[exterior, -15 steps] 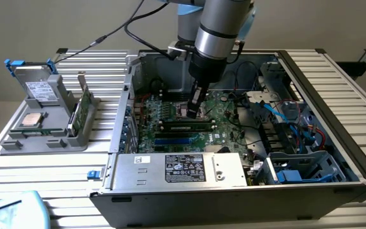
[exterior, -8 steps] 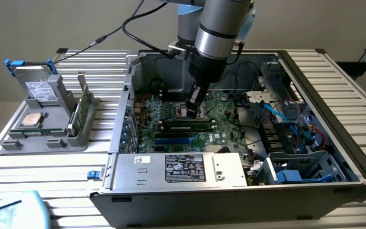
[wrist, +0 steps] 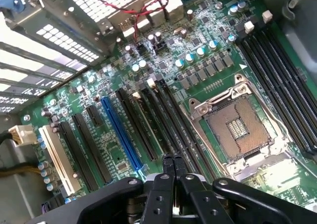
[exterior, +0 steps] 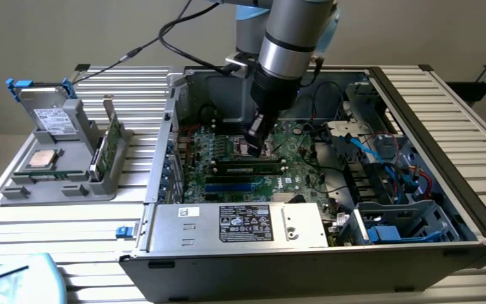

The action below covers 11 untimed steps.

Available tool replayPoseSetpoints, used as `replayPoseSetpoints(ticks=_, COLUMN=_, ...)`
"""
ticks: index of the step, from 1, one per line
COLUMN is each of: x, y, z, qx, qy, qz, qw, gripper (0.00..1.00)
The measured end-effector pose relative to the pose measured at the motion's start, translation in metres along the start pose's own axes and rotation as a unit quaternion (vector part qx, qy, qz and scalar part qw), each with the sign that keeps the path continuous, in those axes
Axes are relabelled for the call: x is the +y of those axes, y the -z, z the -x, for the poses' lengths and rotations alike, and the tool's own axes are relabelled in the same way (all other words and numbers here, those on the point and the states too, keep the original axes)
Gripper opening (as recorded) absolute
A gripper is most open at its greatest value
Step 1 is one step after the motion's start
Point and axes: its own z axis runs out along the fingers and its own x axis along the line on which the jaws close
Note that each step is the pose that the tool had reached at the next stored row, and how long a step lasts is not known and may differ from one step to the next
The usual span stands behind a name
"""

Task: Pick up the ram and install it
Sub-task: 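Press down the ram until it locks into place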

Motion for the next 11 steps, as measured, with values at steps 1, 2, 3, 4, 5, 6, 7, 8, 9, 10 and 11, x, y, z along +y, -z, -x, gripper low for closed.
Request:
replayPoseSetpoints(ticks=1, x=0.0, y=-0.0002, z=0.0001, qx=-0.0007, qy=-0.007, qz=0.0008, qw=1.0, gripper=0.1)
replayPoseSetpoints(ticks=2, x=0.0, y=-0.0004, z=0.0001, qx=-0.0011, qy=-0.013, qz=0.0014, qw=0.9999, gripper=0.1)
replayPoseSetpoints(ticks=3, x=0.0, y=-0.0005, z=0.0001, qx=-0.0009, qy=-0.019, qz=0.0017, qw=0.9998, gripper=0.1)
replayPoseSetpoints(ticks=4, x=-0.0001, y=-0.0005, z=0.0001, qx=-0.0006, qy=-0.025, qz=0.0019, qw=0.9997, gripper=0.1)
replayPoseSetpoints(ticks=5, x=-0.0001, y=-0.0005, z=0.0001, qx=-0.0001, qy=-0.03, qz=0.002, qw=0.9995, gripper=0.1)
replayPoseSetpoints(ticks=6, x=-0.0001, y=-0.0007, z=0.0001, qx=0.0004, qy=-0.035, qz=0.0019, qw=0.9994, gripper=0.1)
replayPoseSetpoints(ticks=7, x=-0.0001, y=-0.0007, z=0.0001, qx=0.0015, qy=-0.04, qz=0.0016, qw=0.9992, gripper=0.1)
replayPoseSetpoints(ticks=8, x=-0.0001, y=-0.0008, z=0.0001, qx=0.0025, qy=-0.045, qz=0.0013, qw=0.999, gripper=0.1)
replayPoseSetpoints(ticks=9, x=-0.0001, y=-0.0009, z=0.0001, qx=0.0032, qy=-0.049, qz=0.0011, qw=0.9988, gripper=0.1)
replayPoseSetpoints(ticks=10, x=-0.0001, y=-0.001, z=0.0001, qx=0.0036, qy=-0.055, qz=0.001, qw=0.9985, gripper=0.1)
replayPoseSetpoints(ticks=11, x=-0.0002, y=-0.0013, z=0.0002, qx=0.0037, qy=-0.06, qz=0.0007, qw=0.9982, gripper=0.1)
